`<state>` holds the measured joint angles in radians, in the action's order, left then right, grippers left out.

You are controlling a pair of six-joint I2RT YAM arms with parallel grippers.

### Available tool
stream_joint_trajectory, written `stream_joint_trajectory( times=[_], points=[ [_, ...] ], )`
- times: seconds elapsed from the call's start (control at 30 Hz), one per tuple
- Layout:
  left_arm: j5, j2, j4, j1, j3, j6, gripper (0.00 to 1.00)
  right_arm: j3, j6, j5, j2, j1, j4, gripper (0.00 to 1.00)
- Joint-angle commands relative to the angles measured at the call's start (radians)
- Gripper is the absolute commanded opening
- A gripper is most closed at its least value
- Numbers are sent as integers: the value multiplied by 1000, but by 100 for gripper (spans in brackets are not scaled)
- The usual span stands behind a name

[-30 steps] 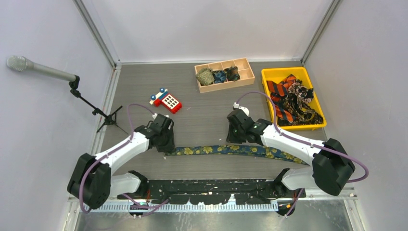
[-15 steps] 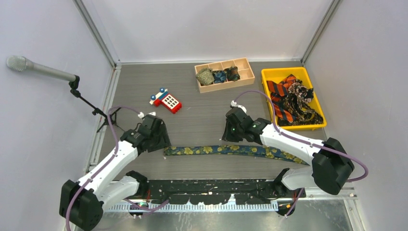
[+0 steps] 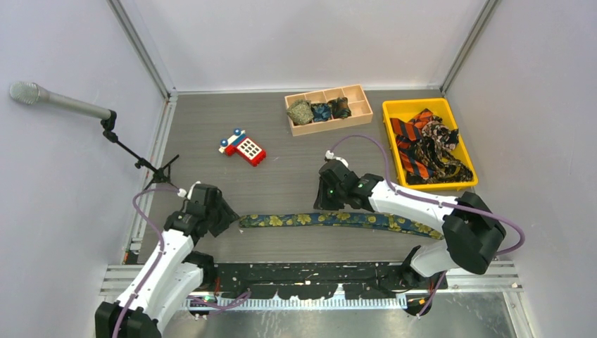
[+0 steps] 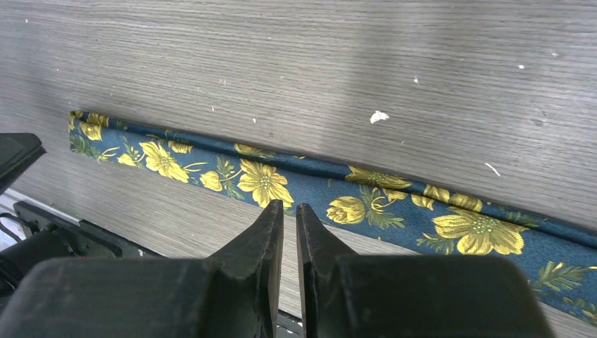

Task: Roll the ties
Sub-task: Roll the tie at the center of the board.

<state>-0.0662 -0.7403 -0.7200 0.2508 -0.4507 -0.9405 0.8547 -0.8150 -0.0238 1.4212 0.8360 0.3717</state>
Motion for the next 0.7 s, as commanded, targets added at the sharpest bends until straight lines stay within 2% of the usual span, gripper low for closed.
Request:
stream_joint_trajectory(
  times=[0.0,0.17,0.4,0.67],
  points=[
    [119,37,76,-48,65,-117,48,32,-16,1,7,13,-50,18],
    [211,19,174,-92,138,-127,44,22,-21,1,16,14,-59,19],
    [211,-35,207,-106,147,-105,42,20,-15,1,30,14,-60,19],
    [217,-106,291,-106,172,-63,32,20,-17,5,54,14,-75,18]
  ],
)
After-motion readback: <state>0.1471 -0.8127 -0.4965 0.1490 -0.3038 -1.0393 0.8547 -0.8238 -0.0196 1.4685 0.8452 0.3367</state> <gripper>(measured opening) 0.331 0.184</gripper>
